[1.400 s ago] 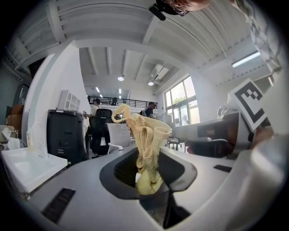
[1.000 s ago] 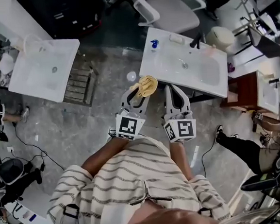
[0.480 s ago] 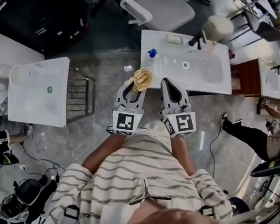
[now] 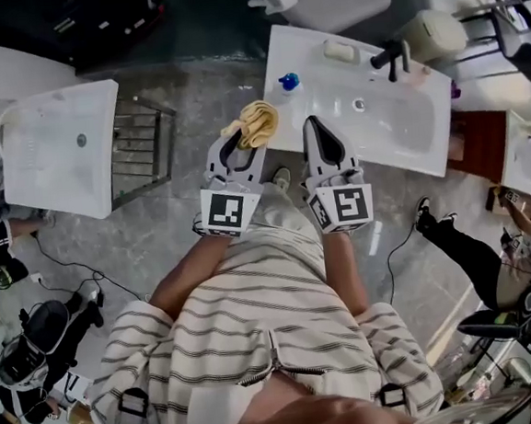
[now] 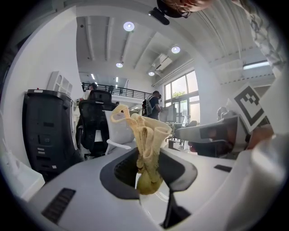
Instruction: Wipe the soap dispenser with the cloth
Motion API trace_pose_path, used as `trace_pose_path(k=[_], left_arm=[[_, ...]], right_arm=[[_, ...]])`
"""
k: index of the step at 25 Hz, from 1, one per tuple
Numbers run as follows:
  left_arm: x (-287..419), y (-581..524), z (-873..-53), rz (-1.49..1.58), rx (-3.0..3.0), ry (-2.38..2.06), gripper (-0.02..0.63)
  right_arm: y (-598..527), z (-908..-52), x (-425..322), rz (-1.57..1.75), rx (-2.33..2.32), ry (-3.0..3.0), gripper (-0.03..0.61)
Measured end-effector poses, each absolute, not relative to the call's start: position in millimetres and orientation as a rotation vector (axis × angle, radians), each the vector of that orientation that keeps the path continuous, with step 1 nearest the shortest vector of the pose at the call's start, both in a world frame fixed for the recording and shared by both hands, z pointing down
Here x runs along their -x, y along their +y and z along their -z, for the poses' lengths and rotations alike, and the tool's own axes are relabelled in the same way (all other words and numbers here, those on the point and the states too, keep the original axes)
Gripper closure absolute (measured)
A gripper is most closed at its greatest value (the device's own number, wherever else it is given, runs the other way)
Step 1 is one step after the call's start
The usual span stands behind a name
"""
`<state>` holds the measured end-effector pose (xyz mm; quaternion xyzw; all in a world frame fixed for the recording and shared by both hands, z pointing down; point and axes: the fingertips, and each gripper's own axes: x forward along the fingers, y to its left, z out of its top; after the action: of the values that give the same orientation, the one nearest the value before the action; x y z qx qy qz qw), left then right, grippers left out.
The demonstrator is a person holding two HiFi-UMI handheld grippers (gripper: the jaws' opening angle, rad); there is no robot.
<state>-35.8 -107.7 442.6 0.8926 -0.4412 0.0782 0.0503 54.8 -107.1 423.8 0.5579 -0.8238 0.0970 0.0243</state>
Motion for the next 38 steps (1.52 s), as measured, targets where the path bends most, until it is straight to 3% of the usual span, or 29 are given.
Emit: trace_pose_path(k=[11, 15, 25, 38], left_arm=[[16, -141, -487, -0.306, -2.628, -1.409, 0.502], [15, -145, -495, -0.321, -2.620, -1.424, 0.502], [15, -143, -511, -0.354, -2.585, -1.440, 0.502], [17, -142, -538, -0.439, -2.577, -1.436, 0.502]], right_arm=[[-153, -496, -74, -0.393, -1.644, -2.506, 0.580], [-161, -516, -73, -0.443, -1.621, -2.513, 0.524], [-179, -557, -63, -0.417, -1.537, -2.509, 0.459], [-198, -598, -57, -0.361, -1.504, -2.459, 0.437]])
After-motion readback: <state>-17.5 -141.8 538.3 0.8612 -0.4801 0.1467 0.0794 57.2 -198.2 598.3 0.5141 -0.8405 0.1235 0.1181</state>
